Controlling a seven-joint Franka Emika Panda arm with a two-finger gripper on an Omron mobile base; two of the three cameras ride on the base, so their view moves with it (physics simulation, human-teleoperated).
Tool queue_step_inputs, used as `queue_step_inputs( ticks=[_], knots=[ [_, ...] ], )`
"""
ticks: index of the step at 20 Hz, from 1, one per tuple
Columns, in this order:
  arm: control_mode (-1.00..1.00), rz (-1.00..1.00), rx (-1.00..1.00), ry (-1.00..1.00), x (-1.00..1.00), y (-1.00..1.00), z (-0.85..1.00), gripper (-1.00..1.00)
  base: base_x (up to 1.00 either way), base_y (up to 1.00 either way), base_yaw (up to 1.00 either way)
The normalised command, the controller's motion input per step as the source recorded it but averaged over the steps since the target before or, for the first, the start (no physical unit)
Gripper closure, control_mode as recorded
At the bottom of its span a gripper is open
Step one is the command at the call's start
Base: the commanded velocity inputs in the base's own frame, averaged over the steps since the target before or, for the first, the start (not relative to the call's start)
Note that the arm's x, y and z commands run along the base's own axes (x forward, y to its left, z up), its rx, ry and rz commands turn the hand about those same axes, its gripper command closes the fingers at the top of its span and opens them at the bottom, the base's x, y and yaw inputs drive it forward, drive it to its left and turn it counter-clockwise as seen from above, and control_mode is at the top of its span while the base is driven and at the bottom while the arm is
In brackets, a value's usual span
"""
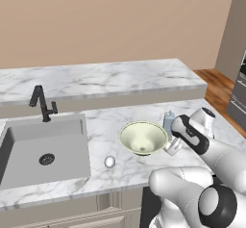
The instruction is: Gather the eggs and milk located in the vicinity of the sink area and place them right next to the bowl.
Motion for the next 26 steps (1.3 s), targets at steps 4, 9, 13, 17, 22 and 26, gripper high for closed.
queue_step_inputs(
  ticks=[4, 9, 13, 17, 22, 26],
  knots=[
    [-1.00, 0.00, 0.00, 0.00, 0.00, 0.03, -0.01, 1.00, 0.00, 0.00, 0.00],
    [-1.00, 0.00, 0.00, 0.00, 0.00, 0.00, 0.00, -1.00, 0.00, 0.00, 0.00],
    [-1.00, 0.00, 0.00, 0.00, 0.00, 0.00, 0.00, -1.00, 0.00, 0.00, 0.00],
    [-1.00, 0.00, 0.00, 0.00, 0.00, 0.00, 0.00, -1.00, 0.00, 0.00, 0.00],
    [-1.00, 0.00, 0.00, 0.00, -0.05, 0.00, 0.09, -1.00, 0.00, 0.00, 0.00],
    [-1.00, -0.02, 0.00, 0.00, -0.53, 0.00, 0.19, -1.00, 0.00, 0.00, 0.00]
  ],
)
